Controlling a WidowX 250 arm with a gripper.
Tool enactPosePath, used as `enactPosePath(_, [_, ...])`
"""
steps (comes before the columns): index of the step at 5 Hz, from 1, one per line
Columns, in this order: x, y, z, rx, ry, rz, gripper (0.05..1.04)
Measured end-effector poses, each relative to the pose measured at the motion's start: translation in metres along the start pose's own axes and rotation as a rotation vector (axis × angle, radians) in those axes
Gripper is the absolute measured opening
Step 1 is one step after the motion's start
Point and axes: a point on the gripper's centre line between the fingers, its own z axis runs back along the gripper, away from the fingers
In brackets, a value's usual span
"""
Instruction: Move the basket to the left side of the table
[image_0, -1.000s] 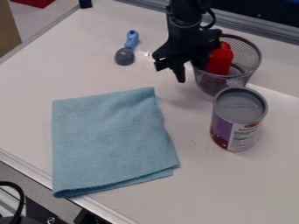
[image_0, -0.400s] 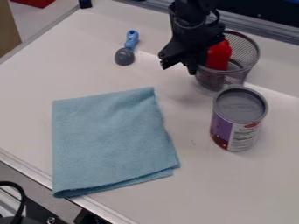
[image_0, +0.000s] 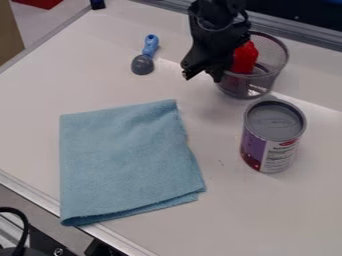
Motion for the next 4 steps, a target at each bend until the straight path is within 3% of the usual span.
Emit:
enactPosePath(2, [0.05,-0.007,0.013,-0.018,-0.144,0.296,0.057])
enactPosePath(4, [0.074,-0.003,0.006,-0.014,-0.177,0.392,0.057])
